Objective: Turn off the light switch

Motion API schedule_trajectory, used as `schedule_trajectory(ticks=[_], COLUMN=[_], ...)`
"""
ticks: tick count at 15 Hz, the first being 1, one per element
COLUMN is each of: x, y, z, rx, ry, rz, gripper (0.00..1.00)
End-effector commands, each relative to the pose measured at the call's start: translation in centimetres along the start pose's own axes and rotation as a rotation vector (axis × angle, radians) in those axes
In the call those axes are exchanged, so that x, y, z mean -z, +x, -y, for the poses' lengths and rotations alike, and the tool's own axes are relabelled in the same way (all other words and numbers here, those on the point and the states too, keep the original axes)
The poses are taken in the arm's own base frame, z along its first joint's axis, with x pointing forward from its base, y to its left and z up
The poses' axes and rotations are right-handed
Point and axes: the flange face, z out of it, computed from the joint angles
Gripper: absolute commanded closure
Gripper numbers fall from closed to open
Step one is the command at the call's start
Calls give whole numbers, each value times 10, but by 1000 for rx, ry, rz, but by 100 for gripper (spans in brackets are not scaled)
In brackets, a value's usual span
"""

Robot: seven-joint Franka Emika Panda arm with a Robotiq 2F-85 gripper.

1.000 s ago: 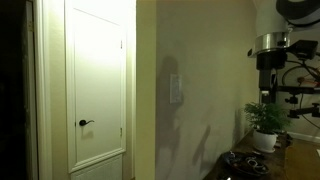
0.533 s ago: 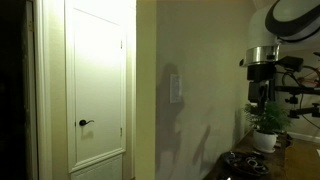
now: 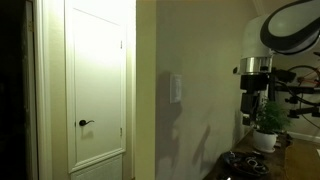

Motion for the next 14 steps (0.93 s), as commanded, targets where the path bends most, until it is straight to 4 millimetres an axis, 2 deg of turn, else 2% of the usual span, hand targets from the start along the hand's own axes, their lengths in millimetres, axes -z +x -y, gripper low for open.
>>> schedule_trajectory(ticks=[1,6,9,14], x=[1,1,-4,-3], y=[0,0,6,23], z=[-1,-1,6,33], rx=[-2,-2,-5,10], ry=[0,0,17,43], rz=[0,0,-16,-77], gripper=[0,0,0,0])
